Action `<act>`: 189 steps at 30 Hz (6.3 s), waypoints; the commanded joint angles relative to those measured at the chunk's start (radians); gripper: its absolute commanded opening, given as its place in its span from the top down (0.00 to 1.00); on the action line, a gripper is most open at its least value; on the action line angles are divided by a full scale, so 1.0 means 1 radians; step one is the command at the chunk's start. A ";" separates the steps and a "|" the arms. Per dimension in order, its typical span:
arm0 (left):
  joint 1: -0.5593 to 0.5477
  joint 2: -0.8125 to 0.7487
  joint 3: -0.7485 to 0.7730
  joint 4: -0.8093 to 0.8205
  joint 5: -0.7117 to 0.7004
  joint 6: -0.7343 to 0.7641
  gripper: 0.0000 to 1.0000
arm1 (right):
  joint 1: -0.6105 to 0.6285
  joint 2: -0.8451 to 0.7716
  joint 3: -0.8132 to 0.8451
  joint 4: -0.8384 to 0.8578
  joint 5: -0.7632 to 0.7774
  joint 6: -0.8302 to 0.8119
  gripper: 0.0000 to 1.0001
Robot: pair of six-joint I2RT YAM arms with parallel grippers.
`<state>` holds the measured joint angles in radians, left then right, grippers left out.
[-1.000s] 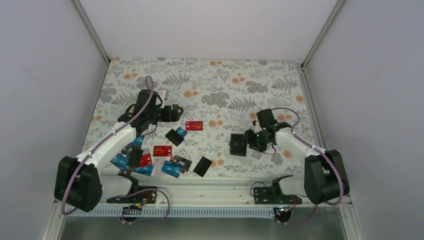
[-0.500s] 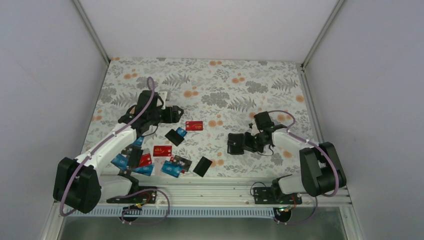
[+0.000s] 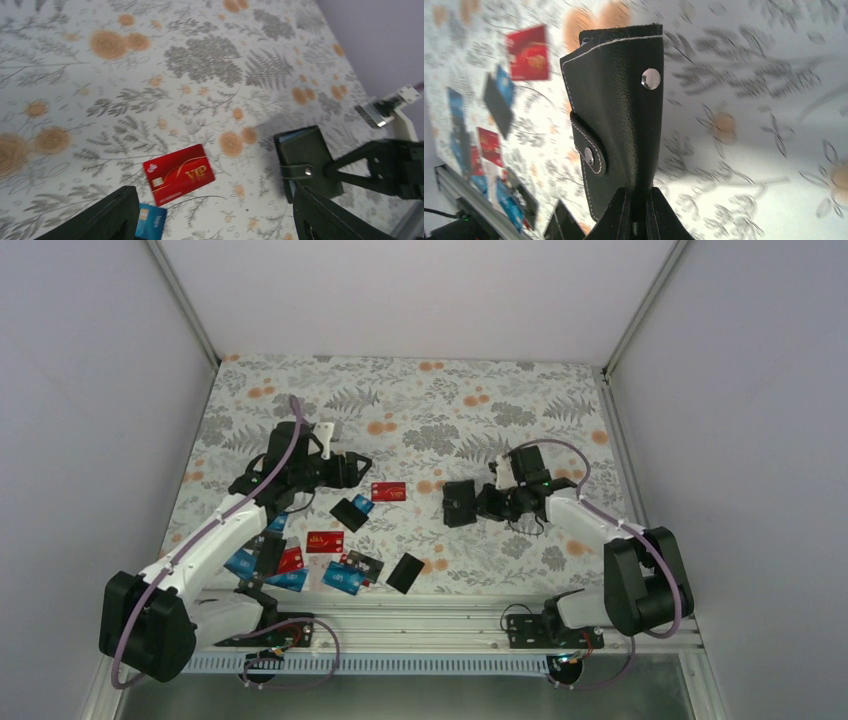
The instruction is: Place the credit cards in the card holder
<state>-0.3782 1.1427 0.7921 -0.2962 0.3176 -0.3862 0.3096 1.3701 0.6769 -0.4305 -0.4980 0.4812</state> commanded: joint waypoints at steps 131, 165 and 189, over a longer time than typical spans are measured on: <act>-0.134 0.059 0.324 0.075 0.530 0.109 0.29 | 0.252 -0.100 0.326 0.290 -0.531 -0.160 0.96; -0.364 0.180 0.221 -0.018 -0.374 0.161 0.14 | 0.253 -0.008 0.382 0.100 -0.175 -0.019 0.96; -0.339 0.321 0.344 -0.037 -0.598 0.150 0.21 | 0.253 0.003 0.368 0.098 -0.225 -0.024 0.96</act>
<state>-0.7631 1.4128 1.0973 -0.3614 -0.1482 -0.2436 0.5400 1.3849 1.0241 -0.3260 -0.6022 0.4740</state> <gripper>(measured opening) 0.793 0.122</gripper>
